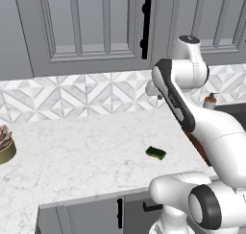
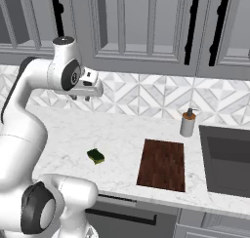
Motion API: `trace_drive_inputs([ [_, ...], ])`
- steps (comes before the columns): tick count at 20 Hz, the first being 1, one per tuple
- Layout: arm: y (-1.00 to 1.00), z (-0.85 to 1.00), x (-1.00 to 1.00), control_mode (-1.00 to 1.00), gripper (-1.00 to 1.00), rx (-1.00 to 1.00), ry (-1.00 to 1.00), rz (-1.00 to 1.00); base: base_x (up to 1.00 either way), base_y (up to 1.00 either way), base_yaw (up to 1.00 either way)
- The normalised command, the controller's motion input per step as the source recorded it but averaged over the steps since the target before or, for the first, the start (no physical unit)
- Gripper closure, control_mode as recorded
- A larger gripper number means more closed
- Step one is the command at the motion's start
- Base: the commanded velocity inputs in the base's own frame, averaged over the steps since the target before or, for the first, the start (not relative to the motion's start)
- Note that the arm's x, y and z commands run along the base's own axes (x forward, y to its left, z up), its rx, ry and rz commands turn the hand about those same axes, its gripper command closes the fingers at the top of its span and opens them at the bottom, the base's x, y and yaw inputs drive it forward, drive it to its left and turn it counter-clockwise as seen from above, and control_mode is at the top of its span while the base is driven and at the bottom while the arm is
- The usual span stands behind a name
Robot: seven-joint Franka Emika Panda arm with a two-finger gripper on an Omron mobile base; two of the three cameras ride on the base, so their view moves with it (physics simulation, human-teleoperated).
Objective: Pick up the sponge from the counter and clean the cutting board by briefly scrubbing or pressing down on the cutting board. Once finished, release the sponge.
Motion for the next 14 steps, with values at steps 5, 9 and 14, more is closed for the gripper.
trace_drive_inputs([
  [5,0.01,-0.02,0.0,-1.0,-1.0,0.0,0.02,0.0,0.0,0.0,0.0],
  [9,0.05,-0.44,0.15,-1.0,-1.0,0.0,0.17,0.0,0.0,0.0,0.0],
  [14,0.01,-0.88,0.24,-1.0,-1.0,0.0,0.32,0.06,0.0,0.0,0.0],
])
